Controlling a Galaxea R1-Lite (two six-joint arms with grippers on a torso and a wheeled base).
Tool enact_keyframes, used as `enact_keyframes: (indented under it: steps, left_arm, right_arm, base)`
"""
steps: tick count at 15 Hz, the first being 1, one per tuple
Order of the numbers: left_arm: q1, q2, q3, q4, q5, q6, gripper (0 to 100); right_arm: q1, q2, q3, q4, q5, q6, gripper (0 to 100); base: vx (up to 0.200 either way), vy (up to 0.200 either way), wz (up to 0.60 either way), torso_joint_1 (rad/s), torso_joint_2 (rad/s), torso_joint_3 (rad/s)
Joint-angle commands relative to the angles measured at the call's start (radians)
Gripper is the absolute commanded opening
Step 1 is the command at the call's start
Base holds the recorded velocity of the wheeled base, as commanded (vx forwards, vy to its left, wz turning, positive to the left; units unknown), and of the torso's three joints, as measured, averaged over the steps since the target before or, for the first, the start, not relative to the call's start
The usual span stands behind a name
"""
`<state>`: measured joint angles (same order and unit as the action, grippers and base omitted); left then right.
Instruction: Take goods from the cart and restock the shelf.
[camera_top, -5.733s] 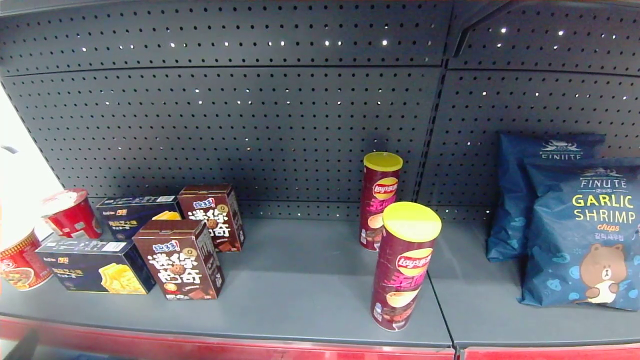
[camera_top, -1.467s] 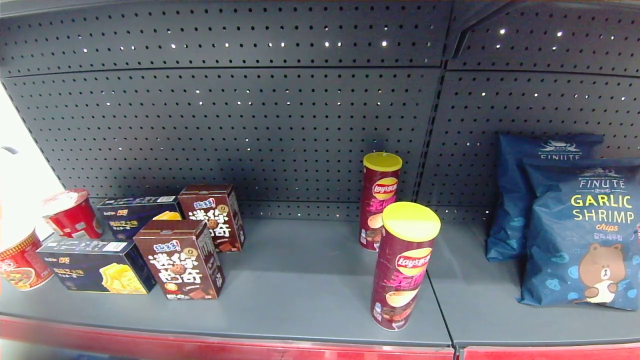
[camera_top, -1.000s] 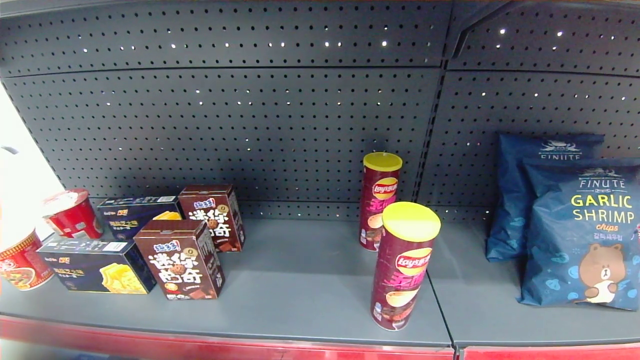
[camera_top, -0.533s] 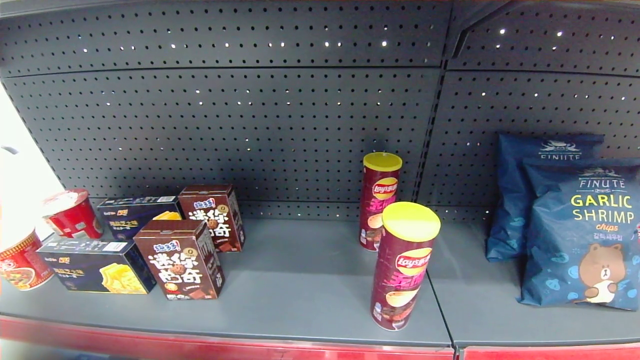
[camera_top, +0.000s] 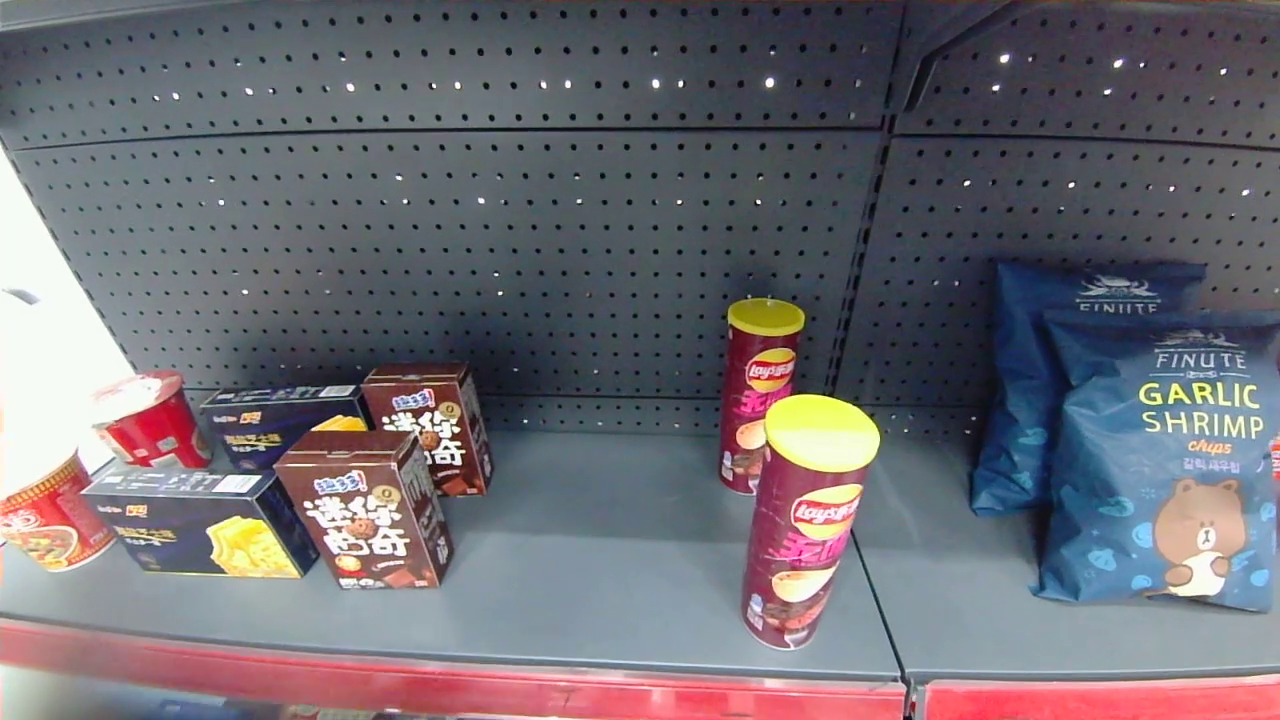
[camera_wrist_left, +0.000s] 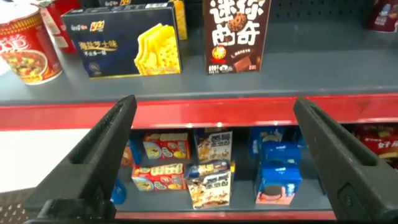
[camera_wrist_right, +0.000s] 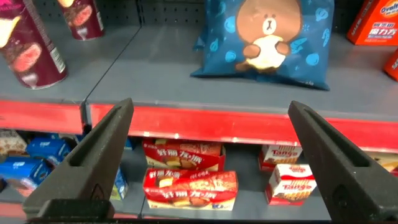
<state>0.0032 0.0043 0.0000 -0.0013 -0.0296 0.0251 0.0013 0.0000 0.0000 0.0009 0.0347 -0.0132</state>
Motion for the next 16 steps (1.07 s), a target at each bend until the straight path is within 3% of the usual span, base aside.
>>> enact_keyframes:
  steps: [1,6,8,16]
  left_arm:
    - [0.0,-0.004,0.0,0.0,0.005,-0.008,100]
    - [0.0,-0.004,0.0,0.0,0.01,-0.01,100]
    - [0.0,-0.004,0.0,0.0,0.014,0.006,100]
    - [0.0,-0.003,0.0,0.0,0.01,-0.005,100]
  right_arm:
    - [0.0,0.002,0.0,0.001,0.001,-0.001,100]
    - [0.002,0.002,0.0,0.001,0.001,-0.002,100]
    - [0.0,0.002,0.0,-0.001,0.001,-0.002,100]
    - [0.002,0.002,0.0,0.001,0.001,-0.002,100]
  base:
    - [0.0,0.0,0.0,0.0,0.0,0.0]
    - [0.0,0.0,0.0,0.0,0.0,0.0]
    - [0.0,-0.1,0.0,0.001,0.0,0.004]
    - [0.0,0.0,0.0,0.0,0.0,0.0]
